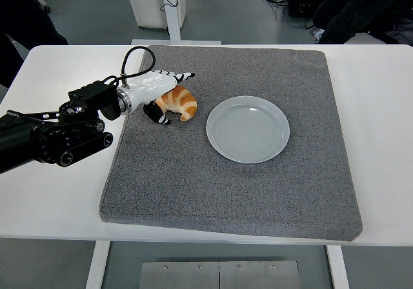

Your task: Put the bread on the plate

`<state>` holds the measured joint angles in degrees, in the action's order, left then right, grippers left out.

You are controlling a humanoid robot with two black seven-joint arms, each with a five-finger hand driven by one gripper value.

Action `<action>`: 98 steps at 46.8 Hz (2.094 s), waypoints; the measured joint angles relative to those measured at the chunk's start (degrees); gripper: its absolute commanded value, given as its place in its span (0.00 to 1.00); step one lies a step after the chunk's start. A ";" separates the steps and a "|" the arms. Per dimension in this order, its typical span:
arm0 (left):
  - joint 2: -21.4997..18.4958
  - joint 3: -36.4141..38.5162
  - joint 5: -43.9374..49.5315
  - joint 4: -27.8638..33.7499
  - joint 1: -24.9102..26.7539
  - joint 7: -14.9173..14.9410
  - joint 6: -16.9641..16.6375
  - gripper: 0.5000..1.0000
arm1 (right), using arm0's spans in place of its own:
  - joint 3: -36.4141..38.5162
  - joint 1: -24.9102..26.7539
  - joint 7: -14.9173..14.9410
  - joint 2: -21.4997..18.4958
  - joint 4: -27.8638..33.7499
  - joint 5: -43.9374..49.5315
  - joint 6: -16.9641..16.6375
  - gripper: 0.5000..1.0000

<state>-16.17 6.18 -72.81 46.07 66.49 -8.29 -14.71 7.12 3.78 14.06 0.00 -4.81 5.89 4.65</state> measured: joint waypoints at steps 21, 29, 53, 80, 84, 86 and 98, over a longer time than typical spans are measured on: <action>1.65 0.68 5.23 -3.10 1.87 -2.86 -0.07 0.95 | 0.01 0.00 -0.02 0.00 -0.02 0.00 -0.09 1.00; 2.02 0.75 4.98 -3.11 1.63 -2.88 -0.07 0.95 | 0.00 0.01 -0.02 0.00 -0.02 0.00 -0.09 1.00; 2.58 2.78 5.58 -3.10 1.50 -2.88 -0.15 0.95 | 0.00 0.09 0.00 0.00 0.07 -0.02 -0.04 1.00; 4.04 2.55 6.01 -2.86 1.00 -2.27 0.05 0.95 | 0.00 0.01 0.01 0.00 -0.02 -0.01 -0.08 1.00; 3.84 2.33 6.41 -2.85 1.73 -2.26 0.11 0.95 | 0.00 0.03 0.00 0.00 -0.02 -0.02 -0.08 1.00; 3.82 2.34 6.69 -2.86 1.77 -2.28 0.24 0.95 | 0.00 0.04 0.00 0.00 -0.02 -0.02 -0.08 1.00; 4.13 2.77 6.88 -3.06 0.78 -2.29 0.03 0.91 | 0.00 0.04 0.00 0.00 -0.02 -0.03 -0.07 1.00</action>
<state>-12.04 8.94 -65.94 43.01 67.27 -10.58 -14.69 7.12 3.81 14.05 0.00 -4.84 5.87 4.58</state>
